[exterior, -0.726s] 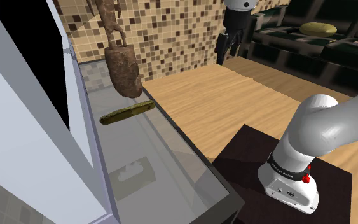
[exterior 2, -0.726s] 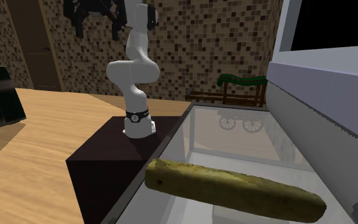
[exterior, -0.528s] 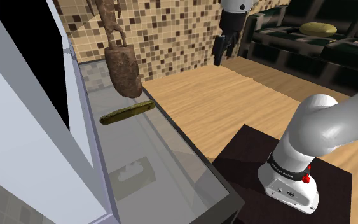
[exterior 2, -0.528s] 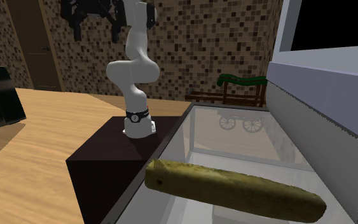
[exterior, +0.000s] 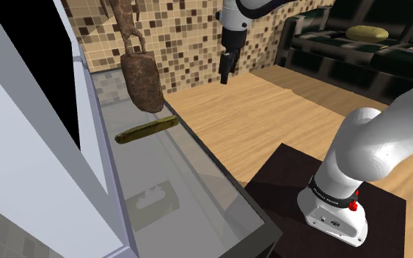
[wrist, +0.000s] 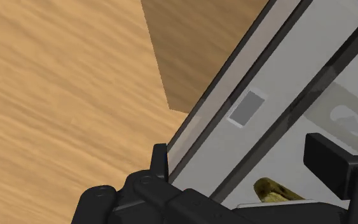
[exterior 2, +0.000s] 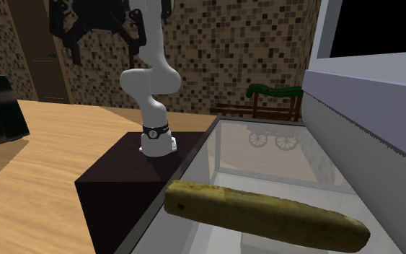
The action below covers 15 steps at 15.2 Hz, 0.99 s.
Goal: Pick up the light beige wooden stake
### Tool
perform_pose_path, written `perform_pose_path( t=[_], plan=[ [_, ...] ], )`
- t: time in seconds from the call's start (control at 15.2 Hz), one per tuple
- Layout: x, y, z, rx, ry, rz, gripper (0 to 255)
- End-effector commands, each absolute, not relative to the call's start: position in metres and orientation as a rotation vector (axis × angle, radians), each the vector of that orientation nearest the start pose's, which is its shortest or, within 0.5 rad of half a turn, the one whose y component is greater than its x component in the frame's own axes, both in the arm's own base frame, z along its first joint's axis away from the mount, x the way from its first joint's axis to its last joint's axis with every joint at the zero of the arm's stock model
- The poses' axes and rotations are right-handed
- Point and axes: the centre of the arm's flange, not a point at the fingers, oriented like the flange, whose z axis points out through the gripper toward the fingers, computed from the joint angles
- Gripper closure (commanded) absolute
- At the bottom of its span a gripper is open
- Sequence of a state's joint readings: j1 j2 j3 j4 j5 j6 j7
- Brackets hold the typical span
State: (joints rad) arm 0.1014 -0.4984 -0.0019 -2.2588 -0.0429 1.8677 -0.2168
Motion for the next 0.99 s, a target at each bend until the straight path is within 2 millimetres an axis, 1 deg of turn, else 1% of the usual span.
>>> perform_pose_path(
  t=[0.0,0.2,0.46,0.92],
  plan=[
    [0.433,0.046,0.551,-3.116,-0.634,-0.168,0],
    [0.463,0.064,0.534,-3.072,-0.798,-0.166,0],
    [0.5,0.092,0.512,-2.999,-1.013,-0.163,0],
    [0.554,0.154,0.474,-2.835,-1.372,-0.156,0]
  ],
)
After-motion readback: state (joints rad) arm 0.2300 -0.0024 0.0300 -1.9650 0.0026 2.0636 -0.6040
